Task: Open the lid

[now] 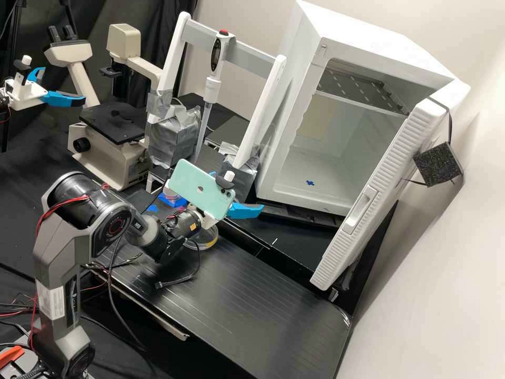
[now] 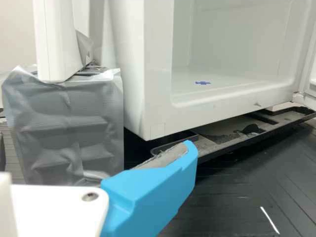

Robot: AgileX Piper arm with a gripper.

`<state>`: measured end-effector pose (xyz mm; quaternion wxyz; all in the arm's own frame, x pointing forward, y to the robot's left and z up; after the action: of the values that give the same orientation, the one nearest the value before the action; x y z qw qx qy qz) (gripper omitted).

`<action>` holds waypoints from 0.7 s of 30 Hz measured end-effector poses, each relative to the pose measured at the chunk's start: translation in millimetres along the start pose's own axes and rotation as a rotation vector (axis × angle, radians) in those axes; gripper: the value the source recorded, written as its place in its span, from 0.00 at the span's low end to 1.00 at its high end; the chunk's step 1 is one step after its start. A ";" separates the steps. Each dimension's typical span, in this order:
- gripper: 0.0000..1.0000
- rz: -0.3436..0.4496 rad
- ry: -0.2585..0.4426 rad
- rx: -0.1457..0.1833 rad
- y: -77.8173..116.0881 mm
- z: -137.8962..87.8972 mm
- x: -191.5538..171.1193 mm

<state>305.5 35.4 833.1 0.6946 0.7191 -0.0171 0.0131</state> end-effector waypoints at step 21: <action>1.00 0.098 0.115 0.025 26.1 18.2 -93.0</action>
<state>211.3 17.0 854.5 0.6839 0.7241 -0.0123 0.0886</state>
